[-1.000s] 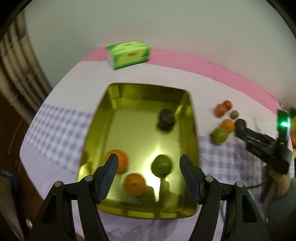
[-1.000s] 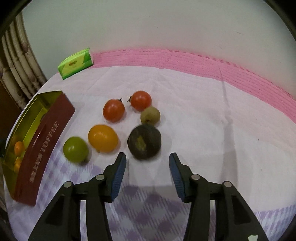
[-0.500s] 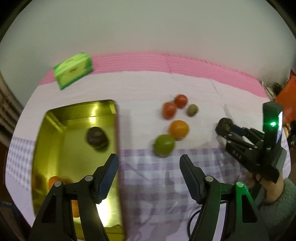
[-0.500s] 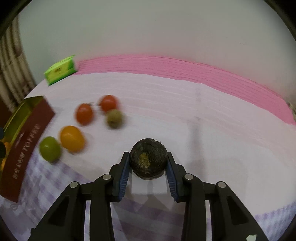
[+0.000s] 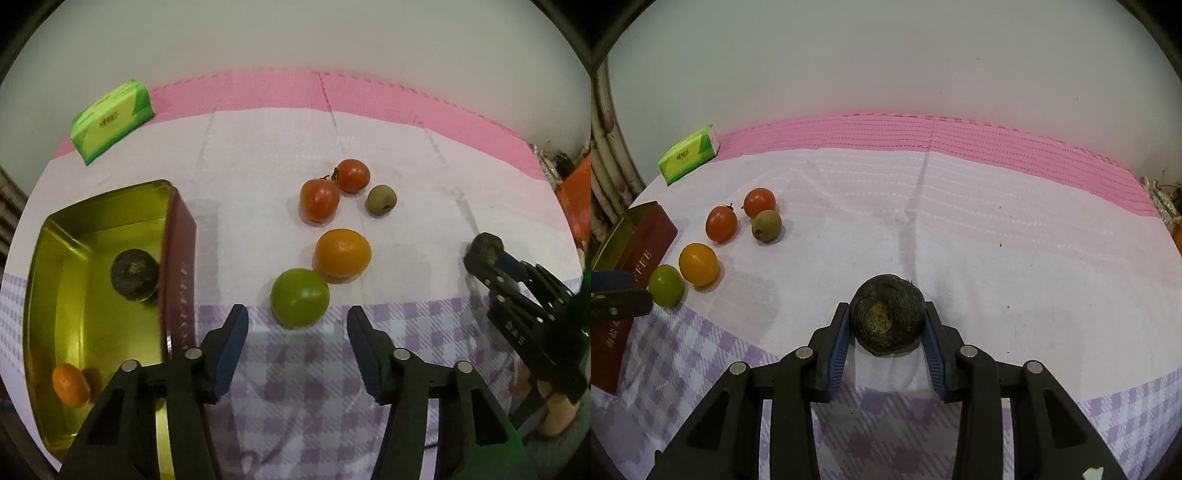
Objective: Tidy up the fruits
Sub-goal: 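Grasp the green lime with the left gripper, then release the green lime into the gold tin with the left gripper while the right holds dark fruit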
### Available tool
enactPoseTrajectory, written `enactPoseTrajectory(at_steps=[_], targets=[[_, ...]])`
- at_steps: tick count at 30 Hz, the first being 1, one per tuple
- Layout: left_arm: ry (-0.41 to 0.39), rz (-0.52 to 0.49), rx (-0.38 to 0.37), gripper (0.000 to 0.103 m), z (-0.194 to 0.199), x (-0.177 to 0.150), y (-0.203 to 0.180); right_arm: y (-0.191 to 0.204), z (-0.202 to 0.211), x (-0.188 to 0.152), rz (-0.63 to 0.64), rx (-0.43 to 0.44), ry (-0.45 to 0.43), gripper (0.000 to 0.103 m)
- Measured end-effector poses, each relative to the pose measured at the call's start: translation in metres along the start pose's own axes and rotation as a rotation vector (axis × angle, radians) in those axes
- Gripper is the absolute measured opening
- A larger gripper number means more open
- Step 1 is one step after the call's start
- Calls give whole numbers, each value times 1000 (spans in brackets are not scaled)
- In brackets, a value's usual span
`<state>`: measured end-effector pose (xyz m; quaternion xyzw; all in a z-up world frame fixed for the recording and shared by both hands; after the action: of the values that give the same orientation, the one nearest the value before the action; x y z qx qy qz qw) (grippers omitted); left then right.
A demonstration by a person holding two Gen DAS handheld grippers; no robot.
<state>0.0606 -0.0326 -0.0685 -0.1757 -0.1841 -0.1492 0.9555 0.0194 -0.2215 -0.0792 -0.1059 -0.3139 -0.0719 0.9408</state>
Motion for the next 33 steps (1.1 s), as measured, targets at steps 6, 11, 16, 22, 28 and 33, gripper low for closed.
enactPoseTrajectory(at_steps=[6,11,16,22,28,33], targets=[[25,-9,20,55,-18,5,-1,-1,1,0,-2,2,0,36],[40,0,18,37,-24,6,2,-3,3,-2,-3,1,0,36],[25,7,-25,36,0,5,0,-3,2,-2,-3,1,0,36],[-161,11,55,36,72,26,37,-3,2,-2,-2,-1,1,36],[-125,169,172,36,78,25,126,-1,1,-1,2,-7,2,36],[-50,225,219,36,63,9,166,0,0,-1,9,-14,2,36]])
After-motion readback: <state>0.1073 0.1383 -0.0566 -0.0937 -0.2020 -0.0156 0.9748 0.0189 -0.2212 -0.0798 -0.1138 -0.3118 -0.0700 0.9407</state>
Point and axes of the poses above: each gripper's, at about its wrist camera, not at the fingertips, and z roughly against the way its jaws point, y to its left, x to its top, the point moved 4 cm from there along -z, roughly the way its jaws point, and after that the axes turned 13 degrees about -x, right-handed, at the moved point
